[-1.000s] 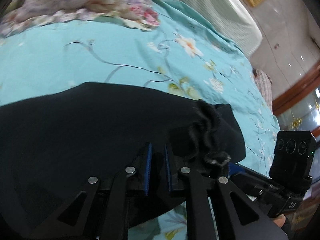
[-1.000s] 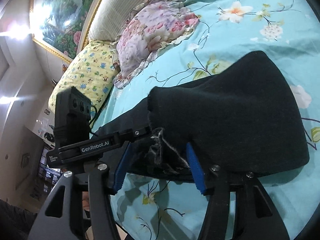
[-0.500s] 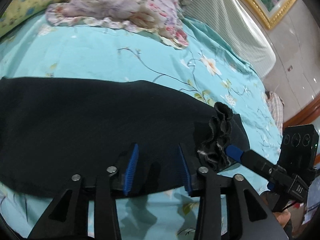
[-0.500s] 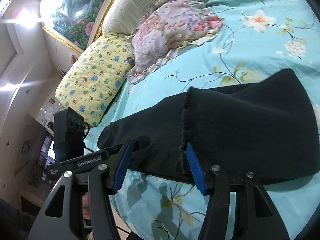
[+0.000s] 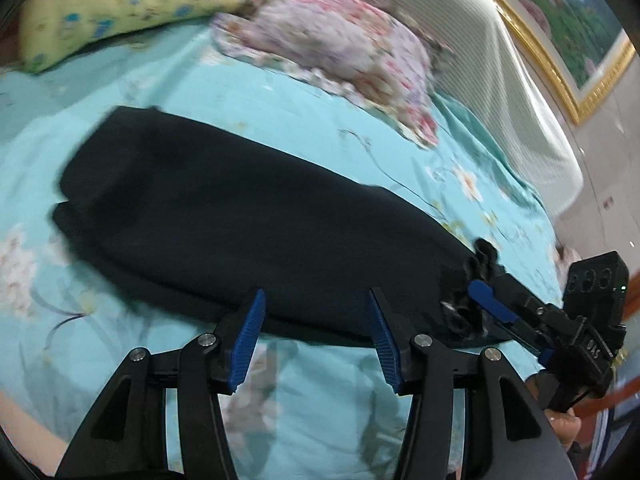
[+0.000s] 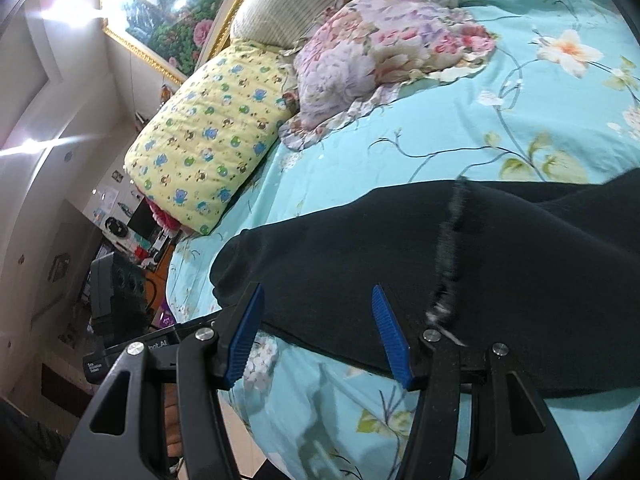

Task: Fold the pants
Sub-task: 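Lower the cuffs onto the pants and open both tools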

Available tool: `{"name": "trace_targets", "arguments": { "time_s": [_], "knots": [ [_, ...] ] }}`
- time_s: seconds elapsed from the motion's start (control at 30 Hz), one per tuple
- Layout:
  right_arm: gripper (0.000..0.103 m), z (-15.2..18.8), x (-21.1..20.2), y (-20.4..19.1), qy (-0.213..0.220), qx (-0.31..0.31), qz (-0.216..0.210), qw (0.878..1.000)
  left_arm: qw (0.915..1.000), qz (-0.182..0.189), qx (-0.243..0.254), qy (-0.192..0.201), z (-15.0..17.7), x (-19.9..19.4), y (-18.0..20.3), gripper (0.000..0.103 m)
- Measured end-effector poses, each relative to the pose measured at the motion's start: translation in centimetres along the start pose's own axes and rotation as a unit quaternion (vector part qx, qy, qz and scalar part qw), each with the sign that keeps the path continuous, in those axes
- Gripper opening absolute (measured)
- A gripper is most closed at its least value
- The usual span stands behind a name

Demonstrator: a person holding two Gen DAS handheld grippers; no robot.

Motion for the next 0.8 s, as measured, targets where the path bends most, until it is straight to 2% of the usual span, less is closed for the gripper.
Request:
{"name": "trace_targets", "arguments": {
  "time_s": [0.13,0.27,0.37,0.57,0.8],
  "knots": [
    [0.058,-0.5,1.1,-1.1,-0.009,-0.017,-0.005,1.0,0.9986,0.025,-0.026,0.038,0.4,-1.9,-2.1,0.059],
    [0.058,-0.9,2.2,-2.1,-0.019,-0.035,-0.007,0.999,0.9977,-0.013,-0.049,0.046,0.4,-3.2,-4.1,0.072],
    [0.059,-1.3,3.4,-2.9,-0.033,-0.047,-0.011,0.998,0.9958,-0.032,-0.066,0.055,0.5,-4.2,-5.8,0.072],
    [0.059,-2.5,5.8,-4.1,-0.057,-0.073,-0.017,0.996,0.9894,-0.021,-0.132,0.055,0.6,-5.2,-9.3,0.076],
    [0.059,-4.3,8.2,-6.2,-0.084,-0.12,-0.027,0.989,0.9843,-0.039,-0.166,0.046,0.0,-4.3,-10.9,0.078]
  ]
}}
Point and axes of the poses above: each gripper's, at about its wrist camera, not at the fingertips, and x roughly the way its jaws point, y to its right, z to its underside, the point moved 2 cm from there along x, roughly the way its jaws point, and after that the axes turned 4 degrees about -y, right-handed, at the moved point
